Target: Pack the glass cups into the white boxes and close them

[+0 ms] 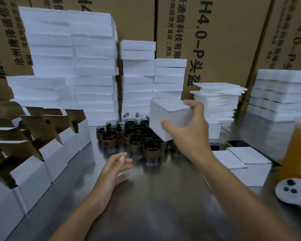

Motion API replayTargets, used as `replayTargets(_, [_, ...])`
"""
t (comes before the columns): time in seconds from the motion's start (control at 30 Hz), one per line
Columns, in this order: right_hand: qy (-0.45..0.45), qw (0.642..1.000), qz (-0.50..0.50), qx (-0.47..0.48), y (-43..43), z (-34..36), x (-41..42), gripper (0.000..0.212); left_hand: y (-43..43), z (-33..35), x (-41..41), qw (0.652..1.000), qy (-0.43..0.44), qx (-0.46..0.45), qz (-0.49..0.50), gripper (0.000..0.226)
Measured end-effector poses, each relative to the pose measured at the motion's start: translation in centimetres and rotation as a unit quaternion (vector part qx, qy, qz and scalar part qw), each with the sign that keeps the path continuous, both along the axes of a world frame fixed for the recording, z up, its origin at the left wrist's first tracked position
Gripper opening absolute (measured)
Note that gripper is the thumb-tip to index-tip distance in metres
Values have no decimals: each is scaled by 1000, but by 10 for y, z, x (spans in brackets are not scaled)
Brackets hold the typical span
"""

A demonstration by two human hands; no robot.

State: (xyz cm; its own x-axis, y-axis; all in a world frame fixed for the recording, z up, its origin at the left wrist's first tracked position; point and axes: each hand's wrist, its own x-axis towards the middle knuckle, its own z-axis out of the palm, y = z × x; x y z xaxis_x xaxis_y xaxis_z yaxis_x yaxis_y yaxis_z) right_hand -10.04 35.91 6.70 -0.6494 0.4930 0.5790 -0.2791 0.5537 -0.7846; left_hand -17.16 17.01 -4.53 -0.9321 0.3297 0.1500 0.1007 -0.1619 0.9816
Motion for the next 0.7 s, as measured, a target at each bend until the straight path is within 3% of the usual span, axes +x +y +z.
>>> replayTargets(0.27, [4,990,-140,4,146,49,-42,63,2,-2,-19,999,-31,19,-8,35])
replayTargets(0.47, [-15,963,-271,-8,236,20,-68,71,4,-11,-33,995,-89,21,-28,26])
replayTargets(0.7, [-124,948,-293,-3,292,-33,-85,77,4,-19,-41,992,-119,30,-40,31])
